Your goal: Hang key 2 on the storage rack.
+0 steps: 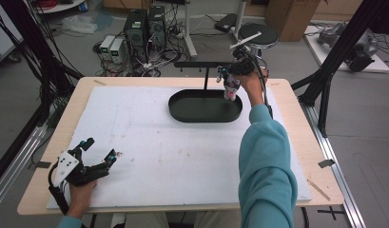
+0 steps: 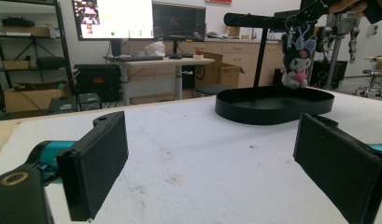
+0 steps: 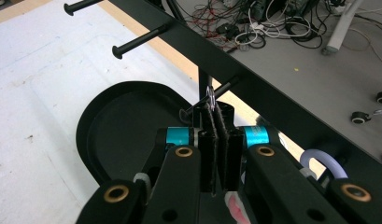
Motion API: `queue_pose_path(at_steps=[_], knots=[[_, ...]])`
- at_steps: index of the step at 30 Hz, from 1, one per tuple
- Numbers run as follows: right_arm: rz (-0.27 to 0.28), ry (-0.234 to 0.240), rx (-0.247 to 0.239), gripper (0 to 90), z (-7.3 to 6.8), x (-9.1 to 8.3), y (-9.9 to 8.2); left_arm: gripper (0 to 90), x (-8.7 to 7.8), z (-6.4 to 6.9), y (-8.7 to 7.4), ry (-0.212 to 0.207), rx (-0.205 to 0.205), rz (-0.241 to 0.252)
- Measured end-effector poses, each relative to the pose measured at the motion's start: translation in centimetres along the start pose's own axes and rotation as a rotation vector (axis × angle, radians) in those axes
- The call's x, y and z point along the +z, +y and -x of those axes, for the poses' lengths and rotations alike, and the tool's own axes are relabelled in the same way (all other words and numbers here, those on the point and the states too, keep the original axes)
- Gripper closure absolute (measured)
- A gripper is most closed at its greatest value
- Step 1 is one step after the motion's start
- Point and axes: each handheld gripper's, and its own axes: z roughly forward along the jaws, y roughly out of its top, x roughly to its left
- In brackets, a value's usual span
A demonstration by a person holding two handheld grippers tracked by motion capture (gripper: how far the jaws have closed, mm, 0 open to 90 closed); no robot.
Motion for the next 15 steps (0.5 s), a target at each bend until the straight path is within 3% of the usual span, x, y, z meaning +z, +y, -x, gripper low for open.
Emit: queue_pose_path(at_steps=[15], knots=[[0.001, -0.006, -0.002, 87.5, 0.2, 0.37, -0.07, 10.5, 0.0, 0.0, 0.0, 0.0, -0.001, 0.0]])
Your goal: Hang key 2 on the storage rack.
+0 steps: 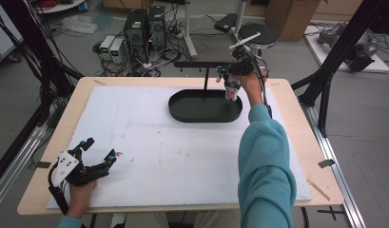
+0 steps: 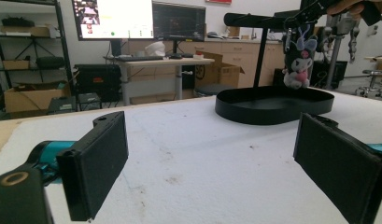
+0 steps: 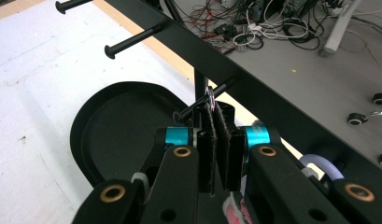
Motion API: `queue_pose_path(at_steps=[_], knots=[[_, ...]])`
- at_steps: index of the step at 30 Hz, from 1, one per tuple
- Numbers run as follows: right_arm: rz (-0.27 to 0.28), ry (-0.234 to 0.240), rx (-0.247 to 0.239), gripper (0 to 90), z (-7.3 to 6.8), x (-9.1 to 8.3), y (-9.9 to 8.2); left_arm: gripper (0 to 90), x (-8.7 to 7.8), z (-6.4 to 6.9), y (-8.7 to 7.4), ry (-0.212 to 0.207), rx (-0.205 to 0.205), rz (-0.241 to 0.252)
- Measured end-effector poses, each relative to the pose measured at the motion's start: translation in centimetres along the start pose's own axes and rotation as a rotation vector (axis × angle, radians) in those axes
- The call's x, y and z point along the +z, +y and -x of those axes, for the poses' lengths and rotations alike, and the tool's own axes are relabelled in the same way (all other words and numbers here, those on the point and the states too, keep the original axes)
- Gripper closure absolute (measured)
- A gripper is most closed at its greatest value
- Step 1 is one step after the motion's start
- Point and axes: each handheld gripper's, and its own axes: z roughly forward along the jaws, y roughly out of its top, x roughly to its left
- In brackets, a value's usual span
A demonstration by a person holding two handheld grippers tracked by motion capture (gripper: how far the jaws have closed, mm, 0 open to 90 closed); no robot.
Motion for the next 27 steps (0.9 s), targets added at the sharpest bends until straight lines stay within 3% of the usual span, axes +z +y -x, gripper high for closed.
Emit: queue_pose_path(at_steps=[22, 25, 27], knots=[[0.019, -0.033, 0.009, 78.1, 0.1, -0.9, -0.1, 10.5, 0.0, 0.0, 0.0, 0.0, 0.002, 0.001], [0.024, -0.036, -0.001, 69.9, -0.2, -1.4, 0.0, 10.5, 0.0, 0.0, 0.0, -0.001, 0.005, 0.0], [0.032, -0.04, 0.001, 57.3, -0.4, -1.9, 0.0, 10.5, 0.0, 0.0, 0.0, 0.0, 0.005, 0.002]])
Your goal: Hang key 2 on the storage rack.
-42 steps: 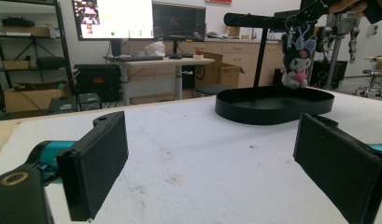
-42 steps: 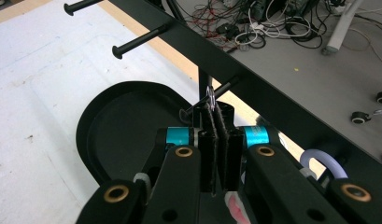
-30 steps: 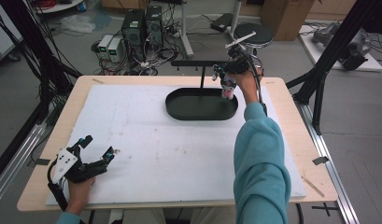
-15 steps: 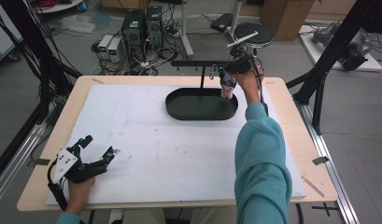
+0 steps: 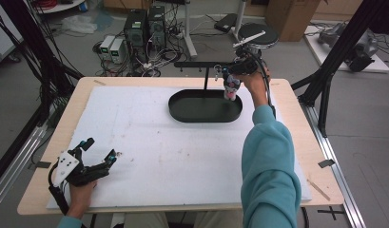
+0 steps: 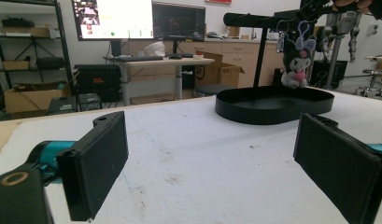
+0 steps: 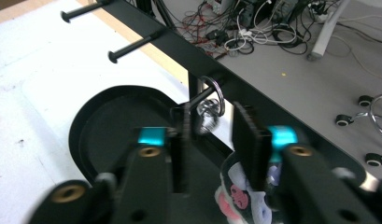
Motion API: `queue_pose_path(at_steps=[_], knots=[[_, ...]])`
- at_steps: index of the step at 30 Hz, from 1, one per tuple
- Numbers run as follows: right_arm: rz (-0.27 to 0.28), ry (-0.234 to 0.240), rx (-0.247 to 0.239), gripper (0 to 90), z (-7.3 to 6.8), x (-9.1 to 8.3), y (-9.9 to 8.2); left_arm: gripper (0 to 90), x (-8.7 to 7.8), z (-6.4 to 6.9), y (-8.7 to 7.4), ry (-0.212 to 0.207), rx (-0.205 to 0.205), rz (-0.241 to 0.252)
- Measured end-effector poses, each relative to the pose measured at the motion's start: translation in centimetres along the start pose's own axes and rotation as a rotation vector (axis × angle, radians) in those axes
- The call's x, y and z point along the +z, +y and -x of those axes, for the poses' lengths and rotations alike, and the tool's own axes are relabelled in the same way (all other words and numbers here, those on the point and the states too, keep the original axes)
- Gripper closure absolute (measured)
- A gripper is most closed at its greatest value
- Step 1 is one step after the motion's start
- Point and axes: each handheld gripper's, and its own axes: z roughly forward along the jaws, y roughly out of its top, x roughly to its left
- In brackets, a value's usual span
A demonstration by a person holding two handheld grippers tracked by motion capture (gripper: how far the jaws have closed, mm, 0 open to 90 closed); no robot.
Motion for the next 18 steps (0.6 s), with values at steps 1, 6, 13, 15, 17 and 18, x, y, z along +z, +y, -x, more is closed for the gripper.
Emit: queue_pose_path(at_steps=[1, 6, 13, 15, 17, 18], knots=[[0.016, -0.01, 0.012, 45.2, -0.2, -0.3, 0.0, 10.5, 0.0, 0.0, 0.0, 0.001, 0.0, 0.001], [0.053, 0.023, 0.053, 9.8, -1.1, -1.8, -0.6, 10.5, 0.0, 0.0, 0.0, 0.0, 0.0, 0.002], [0.165, 0.072, 0.074, 0.7, -1.7, -4.7, -2.4, 10.5, 0.0, 0.0, 0.0, 0.002, -0.002, 0.007], [0.153, 0.056, 0.066, 0.7, -2.0, -5.5, -2.7, 10.5, 0.0, 0.0, 0.0, 0.001, 0.0, 0.009], [0.215, 0.071, 0.048, 0.7, -2.5, -6.4, -3.3, 10.5, 0.0, 0.0, 0.0, 0.001, 0.001, 0.008], [0.227, 0.086, 0.046, 0.7, -2.7, -6.8, -3.6, 10.5, 0.0, 0.0, 0.0, 0.001, 0.0, 0.007]])
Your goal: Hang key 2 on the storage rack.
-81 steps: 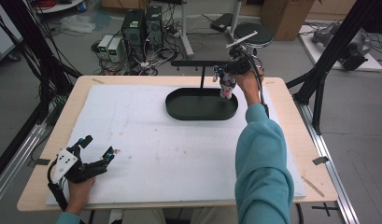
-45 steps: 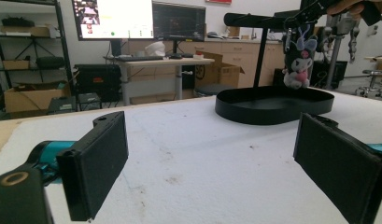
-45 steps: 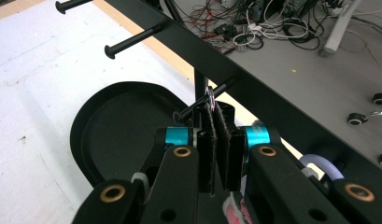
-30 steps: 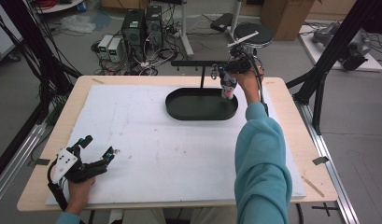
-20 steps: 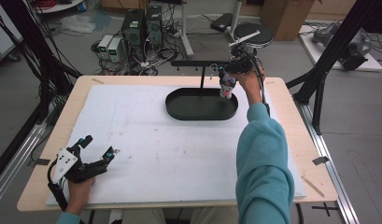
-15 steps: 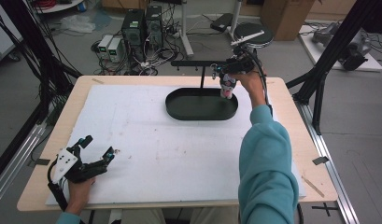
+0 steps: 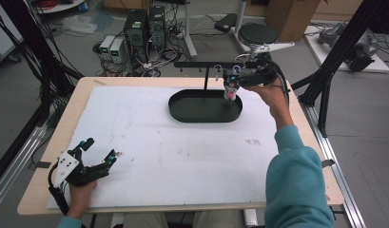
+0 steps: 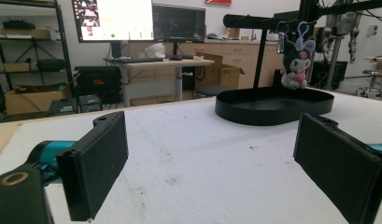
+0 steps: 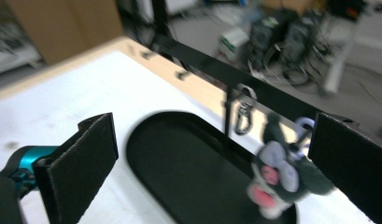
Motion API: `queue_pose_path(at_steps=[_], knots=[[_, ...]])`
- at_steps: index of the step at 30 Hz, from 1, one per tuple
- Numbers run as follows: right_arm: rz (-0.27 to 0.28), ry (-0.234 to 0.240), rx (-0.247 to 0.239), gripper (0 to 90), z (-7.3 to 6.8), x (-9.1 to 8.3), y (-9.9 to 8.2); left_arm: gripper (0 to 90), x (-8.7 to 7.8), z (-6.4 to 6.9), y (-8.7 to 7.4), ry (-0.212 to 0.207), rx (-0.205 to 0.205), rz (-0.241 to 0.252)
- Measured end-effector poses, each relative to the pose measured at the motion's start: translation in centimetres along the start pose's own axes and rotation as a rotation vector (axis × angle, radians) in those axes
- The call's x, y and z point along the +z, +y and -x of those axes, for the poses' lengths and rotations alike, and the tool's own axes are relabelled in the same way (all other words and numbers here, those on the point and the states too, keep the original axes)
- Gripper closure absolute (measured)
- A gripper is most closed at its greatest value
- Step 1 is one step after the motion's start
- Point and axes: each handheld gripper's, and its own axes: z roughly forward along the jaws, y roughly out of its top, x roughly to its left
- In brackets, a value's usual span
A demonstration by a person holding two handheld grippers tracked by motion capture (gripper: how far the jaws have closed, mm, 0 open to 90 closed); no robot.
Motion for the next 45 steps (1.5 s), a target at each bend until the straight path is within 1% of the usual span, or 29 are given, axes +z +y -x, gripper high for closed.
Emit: queue_pose_path(at_steps=[1, 3, 5, 7, 8, 9, 11, 13, 15, 16, 17, 18, 19, 21, 22, 25, 26, 29, 33, 36, 38, 40, 41, 42, 45], knots=[[-0.004, 0.002, -0.007, 0.7, -0.2, -0.4, -0.2, 10.5, 0.0, 0.0, 0.0, 0.001, -0.001, 0.001], [0.033, 0.006, -0.033, 0.7, -0.9, -1.3, -0.7, 10.5, 0.0, 0.0, 0.0, 0.0, 0.001, 0.001], [0.048, 0.021, -0.036, 0.7, -1.5, -2.1, -1.5, 10.4, 0.0, 0.0, 0.0, 0.0, 0.001, -0.002], [0.077, 0.019, -0.054, 0.7, -2.3, -3.0, -2.5, 10.5, 0.0, 0.0, 0.0, 0.0, 0.001, -0.004], [0.083, 0.027, -0.048, 0.7, -2.6, -3.5, -3.1, 10.5, 0.0, 0.0, 0.0, 0.0, 0.0, -0.005], [0.107, 0.03, -0.061, 0.7, -2.8, -3.9, -3.8, 10.5, 0.0, 0.0, 0.0, 0.0, 0.0, -0.005], [0.134, 0.042, -0.05, 0.7, -3.4, -4.6, -5.3, 10.5, 0.0, 0.0, 0.0, -0.001, -0.001, -0.007], [0.156, 0.036, -0.046, 0.7, -3.9, -5.3, -6.8, 10.5, 0.1, 0.0, 0.0, 0.001, -0.004, -0.011], [0.187, 0.027, -0.056, 0.7, -4.3, -5.7, -8.3, 10.5, 0.1, -0.1, 0.0, 0.0, -0.003, -0.012], [0.192, 0.024, -0.044, 0.7, -4.7, -6.0, -9.0, 10.5, 0.1, 0.0, 0.0, 0.001, -0.004, -0.012], [0.206, 0.015, -0.05, 0.7, -4.9, -6.1, -9.7, 10.5, 0.1, 0.0, 0.0, 0.001, -0.003, -0.012], [0.213, 0.015, -0.043, 0.7, -5.1, -6.2, -10.4, 10.5, 0.1, 0.0, 0.0, 0.0, -0.001, -0.01], [0.23, 0.012, -0.05, 0.7, -5.2, -6.2, -11.1, 10.5, 0.0, 0.0, 0.0, 0.002, 0.0, -0.008], [0.239, 0.017, -0.049, 0.7, -5.6, -6.3, -12.6, 10.5, 0.0, 0.0, 0.0, 0.001, 0.0, -0.006], [0.232, 0.021, -0.04, 0.8, -5.7, -6.2, -13.3, 10.5, 0.0, 0.0, 0.0, 0.001, 0.0, -0.005], [0.28, 0.009, -0.031, 0.7, -6.0, -6.1, -15.6, 10.4, 0.0, 0.0, 0.0, 0.002, 0.0, -0.006], [0.288, 0.004, -0.02, 0.7, -6.2, -6.2, -16.4, 10.5, 0.0, 0.0, 0.0, 0.002, 0.001, -0.006], [0.325, -0.047, -0.03, 0.7, -6.4, -6.2, -18.9, 10.5, 0.0, 0.0, 0.0, 0.002, 0.001, -0.006], [0.348, -0.086, -0.016, 0.7, -6.6, -6.2, -21.4, 10.4, 0.0, 0.0, 0.0, 0.002, 0.001, -0.002], [0.361, -0.106, -0.02, 0.7, -6.6, -6.0, -22.7, 10.4, 0.0, 0.0, 0.0, 0.002, 0.0, -0.004], [0.389, -0.114, -0.021, 0.7, -6.6, -6.0, -23.3, 10.5, 0.0, 0.0, 0.0, 0.002, 0.001, -0.006], [0.41, -0.133, -0.022, 0.7, -6.6, -6.0, -23.9, 10.4, 0.0, 0.0, 0.0, 0.002, 0.0, -0.004], [0.42, -0.132, -0.023, 0.7, -6.6, -6.0, -24.2, 10.5, 0.0, 0.0, 0.0, 0.002, 0.0, -0.003], [0.423, -0.139, -0.028, 0.7, -6.6, -6.0, -24.4, 10.5, 0.0, 0.0, 0.0, 0.002, 0.001, -0.003], [0.414, -0.14, -0.026, 0.7, -6.5, -5.7, -25.0, 10.5, 0.0, 0.0, 0.0, 0.003, 0.001, -0.003]])
